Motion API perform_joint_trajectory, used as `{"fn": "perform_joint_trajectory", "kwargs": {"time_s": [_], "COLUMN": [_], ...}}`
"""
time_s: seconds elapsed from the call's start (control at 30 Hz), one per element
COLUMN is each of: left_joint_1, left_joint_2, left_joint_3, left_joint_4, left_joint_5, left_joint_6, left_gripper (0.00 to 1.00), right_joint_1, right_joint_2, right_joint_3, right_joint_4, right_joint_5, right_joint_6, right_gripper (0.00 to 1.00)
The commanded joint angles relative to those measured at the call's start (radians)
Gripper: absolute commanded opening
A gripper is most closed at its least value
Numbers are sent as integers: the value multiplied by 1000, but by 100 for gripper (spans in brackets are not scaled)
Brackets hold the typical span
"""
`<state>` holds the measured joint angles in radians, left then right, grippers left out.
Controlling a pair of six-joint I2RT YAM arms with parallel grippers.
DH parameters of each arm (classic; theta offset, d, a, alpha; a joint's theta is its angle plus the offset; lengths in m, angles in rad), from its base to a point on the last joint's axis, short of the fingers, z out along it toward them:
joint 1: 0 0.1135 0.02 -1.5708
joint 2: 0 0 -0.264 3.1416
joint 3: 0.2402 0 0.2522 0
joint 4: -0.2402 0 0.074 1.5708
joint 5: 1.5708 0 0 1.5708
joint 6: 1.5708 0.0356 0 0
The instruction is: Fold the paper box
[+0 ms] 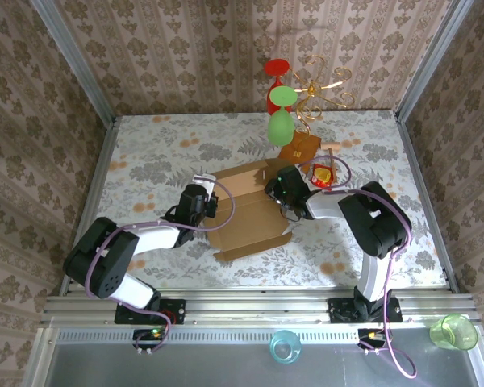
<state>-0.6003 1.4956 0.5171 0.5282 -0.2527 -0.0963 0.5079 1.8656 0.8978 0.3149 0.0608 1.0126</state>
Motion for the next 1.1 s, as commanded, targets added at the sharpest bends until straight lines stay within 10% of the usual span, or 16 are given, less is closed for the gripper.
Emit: {"fn": "perform_joint_trajectory", "kwargs": {"time_s": [0.0, 1.07], "left_joint_1": [6, 6], "left_joint_2": [27, 13], "left_joint_3": [19, 20], "left_joint_4": [-46, -58], "left_joint_5": [6, 7], "left_joint_6": [37, 38], "left_gripper": [0, 0], "right_joint_1": [27, 131], "right_joint_2": [-7, 37], "right_joint_3": [18, 177], "right_joint_4": [42, -184], "right_joint_5": [-15, 139], "right_joint_6": [-49, -224], "right_gripper": [40, 36]}}
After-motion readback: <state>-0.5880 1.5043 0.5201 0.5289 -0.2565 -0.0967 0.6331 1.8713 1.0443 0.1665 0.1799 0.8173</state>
